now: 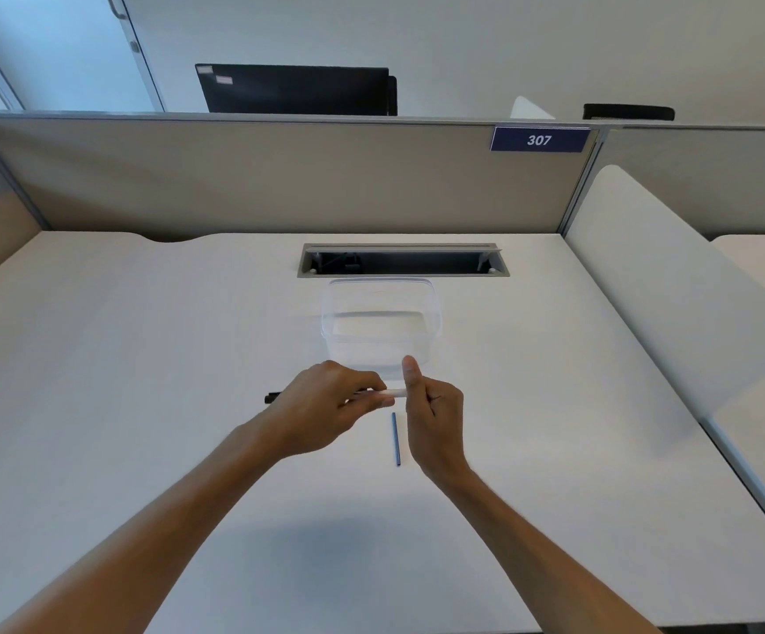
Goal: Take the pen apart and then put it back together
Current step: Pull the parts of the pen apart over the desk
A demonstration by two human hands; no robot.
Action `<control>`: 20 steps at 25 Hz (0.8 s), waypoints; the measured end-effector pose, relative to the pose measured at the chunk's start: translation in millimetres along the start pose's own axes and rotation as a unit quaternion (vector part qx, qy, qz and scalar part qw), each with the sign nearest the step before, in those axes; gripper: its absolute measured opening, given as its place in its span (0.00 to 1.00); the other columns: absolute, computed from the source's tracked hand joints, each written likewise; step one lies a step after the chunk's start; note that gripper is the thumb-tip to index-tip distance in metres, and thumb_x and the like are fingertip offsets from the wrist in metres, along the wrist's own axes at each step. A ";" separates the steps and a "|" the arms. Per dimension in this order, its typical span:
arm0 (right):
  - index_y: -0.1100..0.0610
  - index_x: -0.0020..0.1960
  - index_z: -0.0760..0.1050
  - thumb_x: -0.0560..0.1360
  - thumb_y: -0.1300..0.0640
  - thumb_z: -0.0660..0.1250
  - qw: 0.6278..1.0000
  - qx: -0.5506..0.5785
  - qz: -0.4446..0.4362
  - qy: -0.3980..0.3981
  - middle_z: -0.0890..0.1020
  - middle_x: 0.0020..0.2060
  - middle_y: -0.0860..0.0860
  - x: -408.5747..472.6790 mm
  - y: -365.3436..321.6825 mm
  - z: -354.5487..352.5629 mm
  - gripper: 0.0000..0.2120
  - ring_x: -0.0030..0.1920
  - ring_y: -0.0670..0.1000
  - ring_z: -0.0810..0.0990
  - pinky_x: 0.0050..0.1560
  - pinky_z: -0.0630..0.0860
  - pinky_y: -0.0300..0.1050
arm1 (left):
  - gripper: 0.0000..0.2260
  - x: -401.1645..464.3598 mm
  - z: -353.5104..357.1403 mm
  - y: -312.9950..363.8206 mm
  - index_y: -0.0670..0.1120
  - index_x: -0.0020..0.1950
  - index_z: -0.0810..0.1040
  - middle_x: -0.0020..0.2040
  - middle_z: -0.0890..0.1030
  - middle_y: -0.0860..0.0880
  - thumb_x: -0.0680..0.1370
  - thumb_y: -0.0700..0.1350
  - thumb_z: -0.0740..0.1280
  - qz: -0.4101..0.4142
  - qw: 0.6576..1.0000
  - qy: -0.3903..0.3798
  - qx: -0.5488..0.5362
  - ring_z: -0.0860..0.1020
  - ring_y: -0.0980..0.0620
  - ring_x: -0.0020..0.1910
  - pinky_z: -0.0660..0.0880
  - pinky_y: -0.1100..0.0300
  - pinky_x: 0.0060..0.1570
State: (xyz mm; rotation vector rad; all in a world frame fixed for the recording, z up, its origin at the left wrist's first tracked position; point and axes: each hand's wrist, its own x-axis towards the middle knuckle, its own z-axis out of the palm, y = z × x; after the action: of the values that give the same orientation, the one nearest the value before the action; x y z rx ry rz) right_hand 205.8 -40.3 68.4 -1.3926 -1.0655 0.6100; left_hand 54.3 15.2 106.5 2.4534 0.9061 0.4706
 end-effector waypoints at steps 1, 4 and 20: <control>0.52 0.24 0.56 0.82 0.49 0.60 0.999 0.009 0.049 0.001 0.58 0.19 0.43 -0.5 0.4 0.8 0.29 0.24 0.47 0.57 0.28 0.57 0.42 | 0.17 -0.9 2.5 -1.6 0.50 0.48 0.80 0.34 0.78 0.52 0.81 0.59 0.57 0.029 0.996 0.032 0.080 0.73 0.51 0.30 0.72 0.54 0.30; 0.60 0.27 0.56 0.82 0.45 0.57 0.989 0.025 0.142 -0.011 0.59 0.20 0.48 0.9 1.1 1.2 0.30 0.23 0.49 0.59 0.23 0.59 0.37 | 0.17 -5.3 11.4 -1.3 0.47 0.48 0.80 0.35 0.76 0.52 0.82 0.54 0.56 0.117 0.957 0.107 0.243 0.73 0.51 0.28 0.65 0.59 0.21; 0.49 0.27 0.57 0.82 0.56 0.60 0.998 0.012 -0.065 0.000 0.61 0.20 0.44 1.9 -2.7 -5.3 0.26 0.24 0.45 0.58 0.28 0.56 0.39 | 0.12 3.8 -11.4 7.4 0.47 0.49 0.84 0.29 0.76 0.47 0.78 0.54 0.66 -0.015 0.991 -0.021 -0.133 0.70 0.53 0.27 0.68 0.61 0.31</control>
State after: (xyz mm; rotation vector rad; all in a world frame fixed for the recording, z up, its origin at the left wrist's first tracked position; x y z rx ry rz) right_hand 210.6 -41.6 72.2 -1.2926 -1.1352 0.5264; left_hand 55.5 16.5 120.4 2.1965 0.8052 0.4928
